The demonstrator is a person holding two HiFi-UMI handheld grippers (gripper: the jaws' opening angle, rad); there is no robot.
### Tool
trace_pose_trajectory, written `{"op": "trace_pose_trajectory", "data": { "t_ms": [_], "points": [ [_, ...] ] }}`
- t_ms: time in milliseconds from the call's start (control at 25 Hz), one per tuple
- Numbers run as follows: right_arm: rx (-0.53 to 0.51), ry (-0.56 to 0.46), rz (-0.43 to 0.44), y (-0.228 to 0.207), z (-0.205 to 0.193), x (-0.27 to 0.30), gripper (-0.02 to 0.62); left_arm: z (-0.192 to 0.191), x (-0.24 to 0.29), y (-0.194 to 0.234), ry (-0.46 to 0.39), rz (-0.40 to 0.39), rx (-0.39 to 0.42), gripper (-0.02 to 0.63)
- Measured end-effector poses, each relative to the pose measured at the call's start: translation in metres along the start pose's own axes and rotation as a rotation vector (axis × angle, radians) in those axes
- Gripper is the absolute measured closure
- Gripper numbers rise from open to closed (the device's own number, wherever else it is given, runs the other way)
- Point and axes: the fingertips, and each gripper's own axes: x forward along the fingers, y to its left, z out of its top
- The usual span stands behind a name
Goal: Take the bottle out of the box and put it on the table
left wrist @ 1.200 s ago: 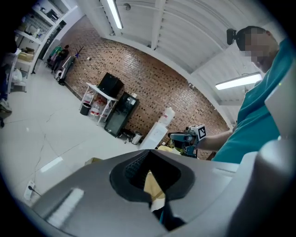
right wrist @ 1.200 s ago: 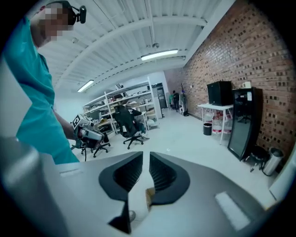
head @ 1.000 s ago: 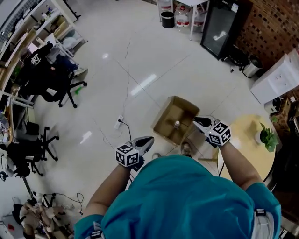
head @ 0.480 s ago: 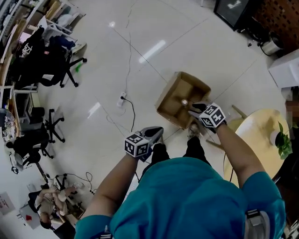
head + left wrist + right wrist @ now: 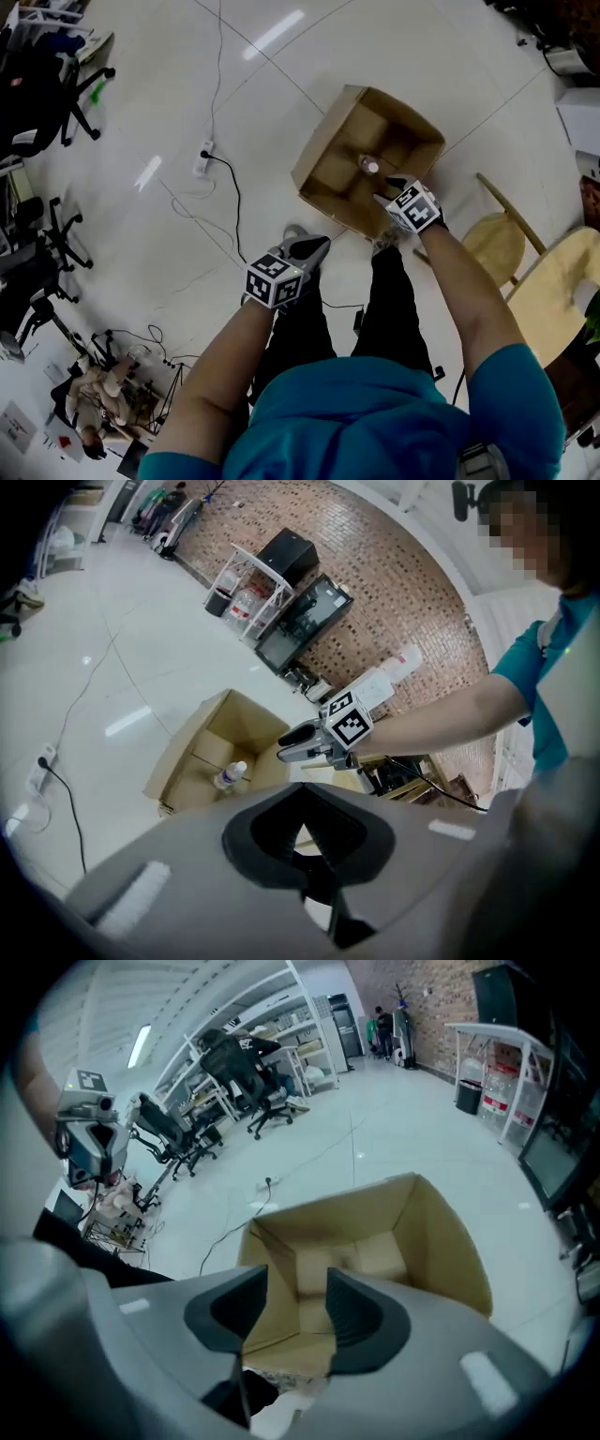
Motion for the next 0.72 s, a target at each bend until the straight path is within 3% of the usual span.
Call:
{"op": "trace_pose_trajectory", "data": {
  "t_ms": [80, 160, 240, 520, 720],
  "points": [
    [0.029, 0.042, 0.034, -0.062, -0.03, 0.108, 0.39, -0.03, 0.066, 0.09, 0.045, 0.02, -0.046, 0.606],
    [0.039, 0.069, 0.033, -0.122, -0.057, 0.208, 0.387, -0.06, 0.124, 0.176, 0.072, 0.029, -0.044, 0.606],
    [0.035, 0.101, 0.017, -0.152, -0.072, 0.258, 0.387, -0.081, 0.15, 0.223, 0.089, 0.032, -0.042, 0.606],
    [0.026, 0.207, 0.021, -0.17, -0.122, 0.35, 0.385, -0.137, 0.188, 0.294, 0.125, 0.028, -0.063, 0.606],
    [-0.036, 0.28, -0.004, -0.168, -0.14, 0.376, 0.385, -0.137, 0.194, 0.301, 0.102, -0.003, -0.069, 0.606]
  ]
}}
